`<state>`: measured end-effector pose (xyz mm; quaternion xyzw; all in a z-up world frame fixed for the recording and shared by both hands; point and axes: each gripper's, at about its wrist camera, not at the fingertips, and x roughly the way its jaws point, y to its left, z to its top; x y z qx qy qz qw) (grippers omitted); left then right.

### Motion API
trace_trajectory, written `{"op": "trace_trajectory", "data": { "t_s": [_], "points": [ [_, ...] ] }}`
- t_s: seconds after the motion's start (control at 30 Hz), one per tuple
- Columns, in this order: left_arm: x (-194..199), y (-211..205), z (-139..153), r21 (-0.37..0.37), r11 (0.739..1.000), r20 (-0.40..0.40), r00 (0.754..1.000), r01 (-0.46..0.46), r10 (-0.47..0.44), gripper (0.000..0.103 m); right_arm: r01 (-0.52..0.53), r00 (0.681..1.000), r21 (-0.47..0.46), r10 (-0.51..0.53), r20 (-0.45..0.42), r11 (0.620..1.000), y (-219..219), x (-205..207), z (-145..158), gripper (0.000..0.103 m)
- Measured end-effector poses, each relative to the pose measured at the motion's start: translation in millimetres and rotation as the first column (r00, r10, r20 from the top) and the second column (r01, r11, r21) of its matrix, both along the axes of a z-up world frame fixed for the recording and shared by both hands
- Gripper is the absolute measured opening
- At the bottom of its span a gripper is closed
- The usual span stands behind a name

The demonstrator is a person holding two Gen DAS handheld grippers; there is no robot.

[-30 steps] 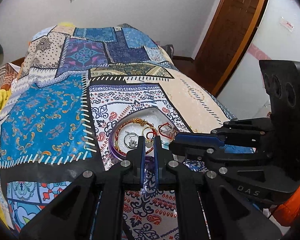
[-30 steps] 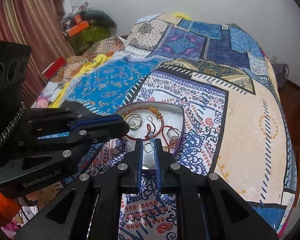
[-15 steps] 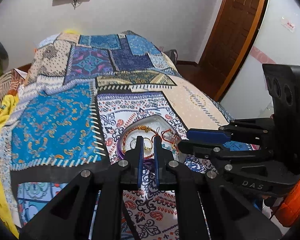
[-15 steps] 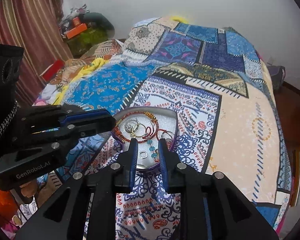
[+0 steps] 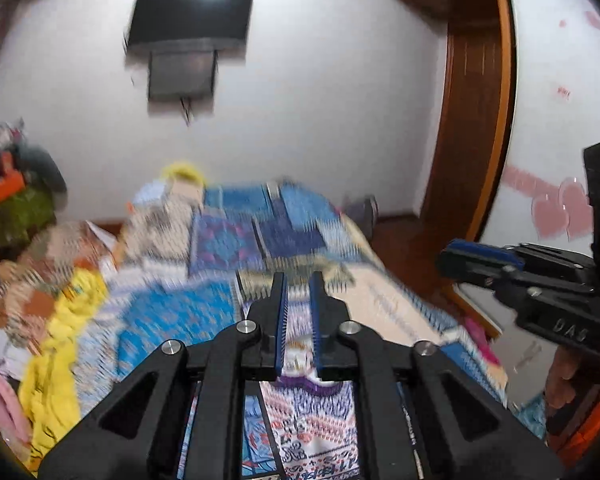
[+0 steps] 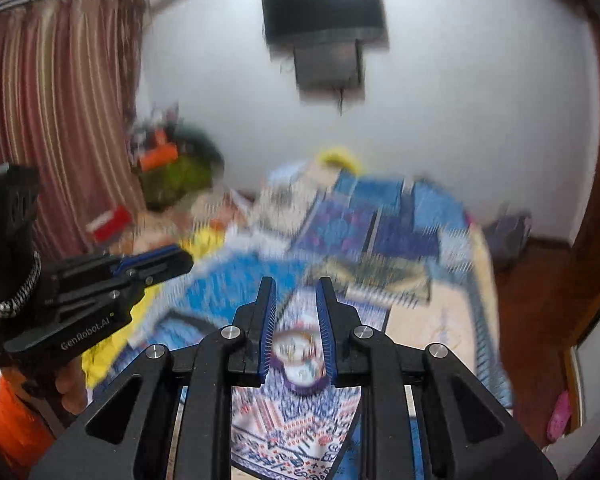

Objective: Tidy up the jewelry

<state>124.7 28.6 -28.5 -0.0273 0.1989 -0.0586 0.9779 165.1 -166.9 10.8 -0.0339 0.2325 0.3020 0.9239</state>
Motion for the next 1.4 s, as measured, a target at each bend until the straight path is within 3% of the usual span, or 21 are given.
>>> {"op": "trace_trajectory", "data": {
  "t_s": [0.2, 0.27, 0.33, 0.47, 0.53, 0.63, 1.4],
  "points": [
    [-64, -15, 42, 0.043, 0.998, 0.206, 0.977, -0.055, 0.045, 0.044, 0.085, 0.971, 0.088, -0.103, 0.217, 0.992, -18, -72, 50, 0.021],
    [-82, -22, 48, 0.062, 0.995, 0.250, 0.966, -0.081, 0.064, 0.057, 0.114, 0.956, 0.105, -0.138, 0.257, 0.988, -21, -88, 57, 0.037],
    [-94, -25, 51, 0.074, 0.991, 0.277, 0.957, -0.108, 0.084, 0.066, 0.144, 0.940, 0.124, -0.174, 0.293, 0.982, -25, -101, 61, 0.059],
    [-107, -27, 49, 0.059, 0.987, 0.297, 0.947, -0.148, 0.124, 0.093, 0.203, 0.915, 0.132, -0.236, 0.329, 0.970, -26, -113, 60, 0.075],
    [-112, -27, 48, 0.053, 0.984, 0.303, 0.941, -0.172, 0.148, 0.096, 0.237, 0.904, 0.140, -0.271, 0.331, 0.961, -27, -116, 58, 0.091],
    [-114, -26, 45, 0.041, 0.984, 0.293, 0.943, -0.175, 0.156, 0.097, 0.256, 0.902, 0.134, -0.286, 0.324, 0.957, -27, -115, 56, 0.096],
    [-111, -28, 32, 0.038, 0.985, 0.246, 0.957, -0.170, 0.156, 0.097, 0.265, 0.923, 0.079, -0.277, 0.267, 0.961, -32, -118, 42, 0.096]
  ]
}}
